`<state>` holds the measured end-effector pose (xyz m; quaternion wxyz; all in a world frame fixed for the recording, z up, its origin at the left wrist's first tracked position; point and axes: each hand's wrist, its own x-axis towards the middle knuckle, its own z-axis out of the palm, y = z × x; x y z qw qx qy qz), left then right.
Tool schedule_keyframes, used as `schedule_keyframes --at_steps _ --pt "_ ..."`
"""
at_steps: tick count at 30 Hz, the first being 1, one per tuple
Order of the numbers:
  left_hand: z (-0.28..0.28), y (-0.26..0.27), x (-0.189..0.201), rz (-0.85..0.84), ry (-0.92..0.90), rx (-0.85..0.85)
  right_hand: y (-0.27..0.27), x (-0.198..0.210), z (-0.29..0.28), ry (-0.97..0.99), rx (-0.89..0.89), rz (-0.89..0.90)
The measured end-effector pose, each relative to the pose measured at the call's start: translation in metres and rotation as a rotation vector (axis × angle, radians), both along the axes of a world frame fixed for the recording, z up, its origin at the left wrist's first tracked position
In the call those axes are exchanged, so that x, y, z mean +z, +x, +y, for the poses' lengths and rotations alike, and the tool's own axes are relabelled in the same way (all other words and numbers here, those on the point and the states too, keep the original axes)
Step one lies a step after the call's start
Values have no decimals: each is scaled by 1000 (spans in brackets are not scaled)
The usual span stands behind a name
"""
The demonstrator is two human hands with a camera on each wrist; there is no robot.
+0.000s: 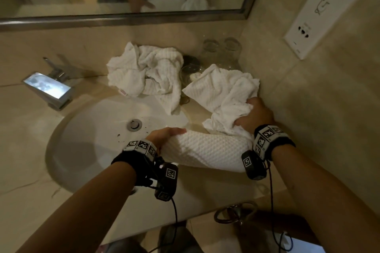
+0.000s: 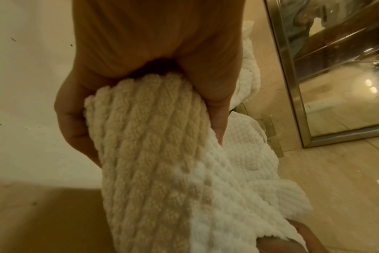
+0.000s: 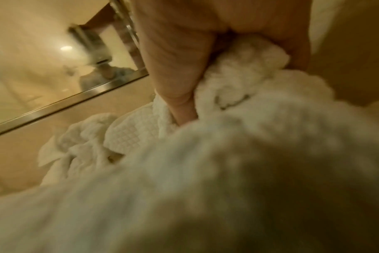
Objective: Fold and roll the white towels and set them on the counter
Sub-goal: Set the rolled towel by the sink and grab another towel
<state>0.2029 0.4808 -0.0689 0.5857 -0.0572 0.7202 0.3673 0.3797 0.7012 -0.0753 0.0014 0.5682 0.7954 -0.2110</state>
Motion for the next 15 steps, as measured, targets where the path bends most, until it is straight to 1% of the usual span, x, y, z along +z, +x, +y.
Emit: schedule_keyframes --at_steps 1,3,4,6,7,9,10,12,13,14,15 --pt "0 0 1 -2 -1 2 -3 3 -4 43 25 -55" --pt "1 1 1 -2 1 15 -10 18 -9 41 106 -192" --pt "1 1 2 -2 4 15 -14 25 -7 -11 145 -214" --pt "1 1 1 2 7 14 -22 34 1 -270 184 -133" --pt "0 1 0 4 3 16 -27 33 8 -371 164 -47" --pt "0 0 -2 12 -7 15 -32 21 21 -384 39 27" --pt "1 -1 -2 19 -8 7 -32 9 28 -340 -16 18" --pt "3 -3 -5 27 -10 1 -32 1 27 -273 -125 12" --pt "3 -4 -7 29 -13 1 -32 -2 23 -275 -195 19" --pt "4 -4 -7 29 -14 0 -34 -8 23 -271 -216 -7" --pt "4 -4 -8 32 -21 0 -36 -8 21 -282 -179 9"
